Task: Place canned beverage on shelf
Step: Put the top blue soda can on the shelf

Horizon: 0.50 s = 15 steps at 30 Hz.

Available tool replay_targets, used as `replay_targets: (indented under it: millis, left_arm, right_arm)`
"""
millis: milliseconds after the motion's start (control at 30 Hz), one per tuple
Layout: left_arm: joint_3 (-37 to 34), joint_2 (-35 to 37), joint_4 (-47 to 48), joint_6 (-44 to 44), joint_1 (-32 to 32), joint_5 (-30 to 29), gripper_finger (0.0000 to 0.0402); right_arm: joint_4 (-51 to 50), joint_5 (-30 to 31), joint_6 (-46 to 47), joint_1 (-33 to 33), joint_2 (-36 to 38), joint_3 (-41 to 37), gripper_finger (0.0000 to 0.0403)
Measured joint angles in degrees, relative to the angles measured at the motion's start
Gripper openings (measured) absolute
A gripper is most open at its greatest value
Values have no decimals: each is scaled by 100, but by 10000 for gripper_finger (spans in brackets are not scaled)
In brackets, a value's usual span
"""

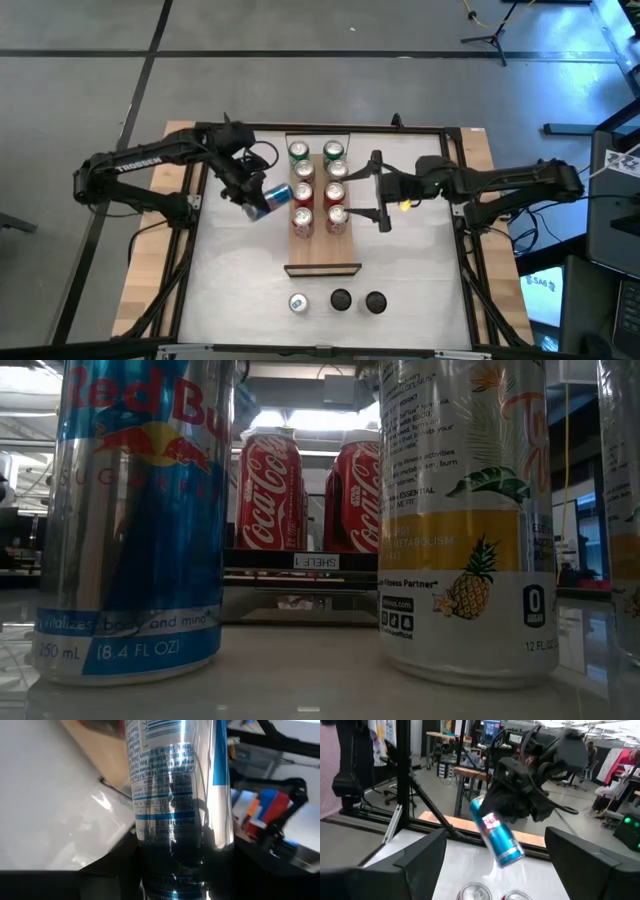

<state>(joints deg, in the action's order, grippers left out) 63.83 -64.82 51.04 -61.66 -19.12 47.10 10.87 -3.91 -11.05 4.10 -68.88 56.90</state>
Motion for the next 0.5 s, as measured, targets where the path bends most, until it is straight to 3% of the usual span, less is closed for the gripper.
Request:
replay_targets:
  millis: [267, 500]
  left_arm:
    - [0, -4, -915, -1177, 470, 233, 215]
    - [0, -4, -1431, -2199, 742, -44, 215]
  right_arm:
    - [903, 6, -299, 0, -669, 26, 335]
    - [648, 166, -525, 5, -1613, 878, 335]
